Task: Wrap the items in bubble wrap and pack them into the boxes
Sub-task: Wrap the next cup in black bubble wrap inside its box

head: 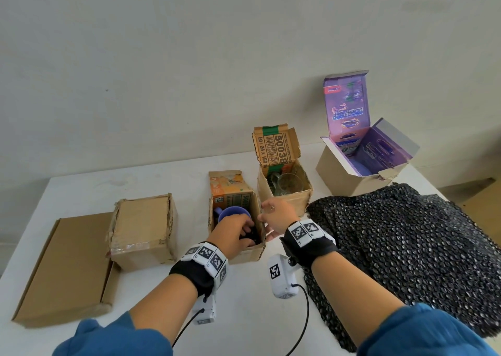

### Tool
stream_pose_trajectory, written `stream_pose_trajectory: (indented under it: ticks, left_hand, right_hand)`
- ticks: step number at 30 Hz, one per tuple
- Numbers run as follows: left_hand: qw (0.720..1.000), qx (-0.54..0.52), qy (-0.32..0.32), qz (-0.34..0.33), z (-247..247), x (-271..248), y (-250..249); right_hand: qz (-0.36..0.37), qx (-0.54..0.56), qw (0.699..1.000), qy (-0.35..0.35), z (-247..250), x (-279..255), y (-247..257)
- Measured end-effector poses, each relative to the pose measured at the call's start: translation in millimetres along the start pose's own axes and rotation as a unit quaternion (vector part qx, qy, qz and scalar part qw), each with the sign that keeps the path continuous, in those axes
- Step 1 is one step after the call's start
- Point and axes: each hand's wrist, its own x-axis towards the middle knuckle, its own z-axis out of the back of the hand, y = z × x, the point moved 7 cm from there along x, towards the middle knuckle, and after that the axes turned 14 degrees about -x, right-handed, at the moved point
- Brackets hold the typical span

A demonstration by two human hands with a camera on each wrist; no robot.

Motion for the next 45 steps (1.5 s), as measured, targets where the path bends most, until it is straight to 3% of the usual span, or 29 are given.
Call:
stream_pose_trajectory:
  ticks: [7, 10, 13, 17, 20, 25, 31, 34, 36, 39, 42, 45]
  left_hand:
    - [0.989, 0.125, 0.059, -0.052, -4, -5, -1]
    - [0.992, 0.102, 0.037, -0.070, -5, -7, -3]
    - [0.997, 0.051, 0.005, -0.049, 2, -11, -4]
    - [0.987, 0.136, 0.066, -0.056, -2, -11, -7]
    - [0.985, 0.136, 0.100, -0.041, -6, -10, -12]
    - [0.984, 0.152, 0.096, -0.016, -2, -12, -14]
    - [0.955, 0.235, 0.181, 0.008, -8, -25, -15]
    - [0.934, 0.304, 0.186, 0.030, -12, -29, -10]
    - [0.936, 0.302, 0.174, 0.047, -14, -27, -12]
    - [0.970, 0.203, 0.113, 0.074, -9, -20, -14]
    - [0.976, 0.209, -0.005, 0.055, 3, -12, -25]
    - [0.967, 0.197, -0.159, 0.034, 12, -12, -51]
  right_hand:
    - [0.006, -0.015, 1.000, -0.015, -3, 7, 2]
    - [0.001, -0.018, 1.000, -0.014, -3, 8, 1]
    - [-0.003, -0.014, 1.000, -0.008, -4, 9, 1]
    - [-0.002, -0.033, 0.999, -0.021, -3, 10, 0]
    - [-0.006, -0.039, 0.999, -0.020, -3, 11, 0]
    - [-0.006, -0.042, 0.999, -0.007, -4, 12, 0]
    - [0.008, -0.065, 0.998, -0.013, -2, 15, -1]
    - [0.019, -0.088, 0.996, -0.017, -3, 22, -3]
    - [0.025, -0.097, 0.995, -0.009, -5, 24, -4]
    - [0.023, -0.018, 0.998, 0.054, -5, 11, -4]
    - [0.034, 0.037, 0.991, 0.121, 8, -8, -7]
    - [0.088, -0.012, 0.990, 0.113, 44, -20, -23]
